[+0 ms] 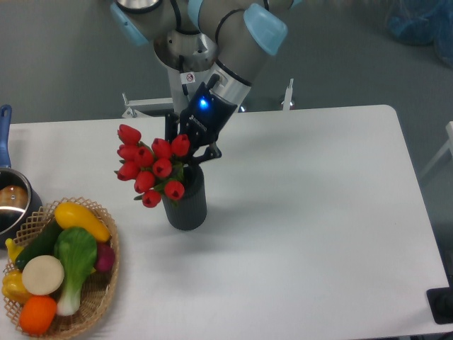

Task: Pick up the flowers from the vase
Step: 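Lift the gripped tulip bunch straight up out of the black vase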

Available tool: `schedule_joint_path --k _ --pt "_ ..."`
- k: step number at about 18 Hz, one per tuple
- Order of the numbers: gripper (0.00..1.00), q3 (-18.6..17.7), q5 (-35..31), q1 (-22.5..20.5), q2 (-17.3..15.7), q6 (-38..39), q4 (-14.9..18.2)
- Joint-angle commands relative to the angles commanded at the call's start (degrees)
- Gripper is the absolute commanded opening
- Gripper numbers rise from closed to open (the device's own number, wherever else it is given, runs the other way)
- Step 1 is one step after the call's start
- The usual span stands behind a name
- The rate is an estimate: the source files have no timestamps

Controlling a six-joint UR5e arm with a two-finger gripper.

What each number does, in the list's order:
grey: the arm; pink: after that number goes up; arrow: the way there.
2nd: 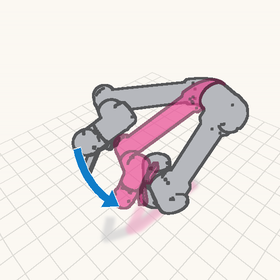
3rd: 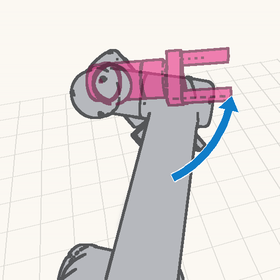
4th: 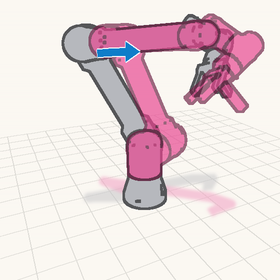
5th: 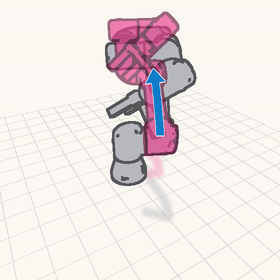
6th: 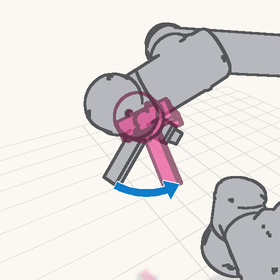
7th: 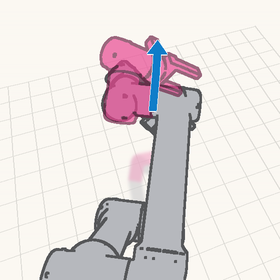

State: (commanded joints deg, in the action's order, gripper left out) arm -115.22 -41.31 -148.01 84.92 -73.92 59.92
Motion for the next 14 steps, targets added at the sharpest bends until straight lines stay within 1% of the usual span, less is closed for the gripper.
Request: schedule_joint_path --k 2,4,8,10,14 --pt "0.02 0.1 0.4 -0.5 -1.3 0.0 1.9" --pt "0.03 0.4 0.8 -0.5 -1.4 0.0 2.4" --pt "0.03 0.9 4.8 -1.0 -2.4 1.2 2.4" --pt "0.03 1.3 5.5 -1.1 -2.4 2.8 2.3" --pt "0.03 2.6 7.2 -2.4 -2.4 3.4 2.3"
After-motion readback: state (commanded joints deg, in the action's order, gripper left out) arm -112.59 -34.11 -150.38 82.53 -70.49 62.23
